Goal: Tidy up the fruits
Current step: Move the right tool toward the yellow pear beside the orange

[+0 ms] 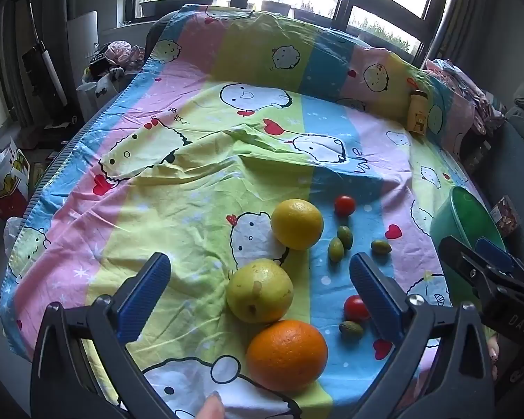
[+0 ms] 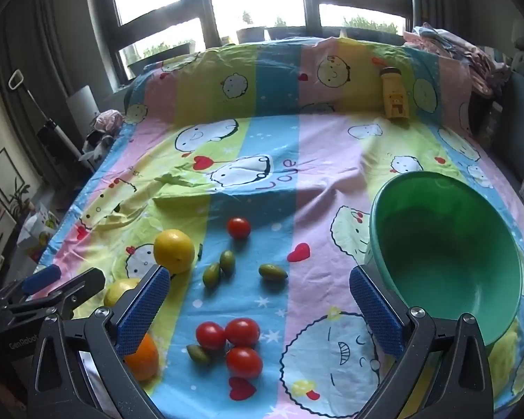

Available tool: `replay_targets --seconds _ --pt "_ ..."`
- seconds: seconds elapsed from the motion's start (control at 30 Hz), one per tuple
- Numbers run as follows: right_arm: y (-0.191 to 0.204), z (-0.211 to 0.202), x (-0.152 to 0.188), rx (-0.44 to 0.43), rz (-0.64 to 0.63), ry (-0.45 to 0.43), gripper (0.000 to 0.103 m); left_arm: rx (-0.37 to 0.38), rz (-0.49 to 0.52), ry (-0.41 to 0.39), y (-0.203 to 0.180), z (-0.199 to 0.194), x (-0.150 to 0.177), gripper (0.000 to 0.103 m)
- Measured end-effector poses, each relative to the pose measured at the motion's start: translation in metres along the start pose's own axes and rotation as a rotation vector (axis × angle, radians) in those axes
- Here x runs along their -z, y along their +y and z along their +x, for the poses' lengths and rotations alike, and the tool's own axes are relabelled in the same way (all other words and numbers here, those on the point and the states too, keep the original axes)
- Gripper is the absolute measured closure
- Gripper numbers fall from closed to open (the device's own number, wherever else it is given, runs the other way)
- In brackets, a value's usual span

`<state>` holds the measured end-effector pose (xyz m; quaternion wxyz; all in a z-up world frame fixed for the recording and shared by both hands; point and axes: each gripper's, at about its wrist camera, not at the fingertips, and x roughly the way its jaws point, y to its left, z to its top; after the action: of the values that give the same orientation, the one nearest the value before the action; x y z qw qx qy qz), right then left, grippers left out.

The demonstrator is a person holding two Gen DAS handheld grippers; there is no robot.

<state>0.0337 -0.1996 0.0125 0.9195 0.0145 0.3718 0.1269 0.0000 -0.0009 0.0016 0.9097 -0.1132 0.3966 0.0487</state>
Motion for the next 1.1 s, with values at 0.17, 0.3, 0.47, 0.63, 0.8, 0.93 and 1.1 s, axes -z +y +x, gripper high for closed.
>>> replay_targets --seconds 0.17,0.3,0.47,0.63,0.8,0.93,1.1 --pt "0.007 -0.002 0.002 0.033 -0.011 -0.034 0.000 0.030 0.016 -0.021 -0.008 -0.008 0.002 0.001" --pt "0.008 -0.004 0.002 0.017 0.014 -0.036 0.000 0.029 0.011 -0.016 -0.011 -0.002 0.001 0.002" --pt "0.005 -0.004 -0.002 -0.009 0.038 -0.032 0.000 0.036 0.004 -0.020 -0.010 -0.002 0.001 0.003" --pt "0.007 -0.002 -0.001 -0.058 0.029 -0.033 0.000 0.027 0.009 -0.023 -0.012 -0.001 0.002 0.003" --pt "0.005 0.001 -0.004 -0.075 0.044 -0.036 0.000 0.029 0.007 -0.026 -0.011 0.000 0.001 0.004" --pt "0.006 0.004 -0.004 -0.098 0.043 -0.030 0.000 0.020 0.007 -0.023 -0.010 0.003 0.001 0.004" --pt "0.006 0.004 -0.004 -0.117 0.050 -0.036 0.000 0.028 0.008 -0.018 -0.009 0.004 0.002 0.005"
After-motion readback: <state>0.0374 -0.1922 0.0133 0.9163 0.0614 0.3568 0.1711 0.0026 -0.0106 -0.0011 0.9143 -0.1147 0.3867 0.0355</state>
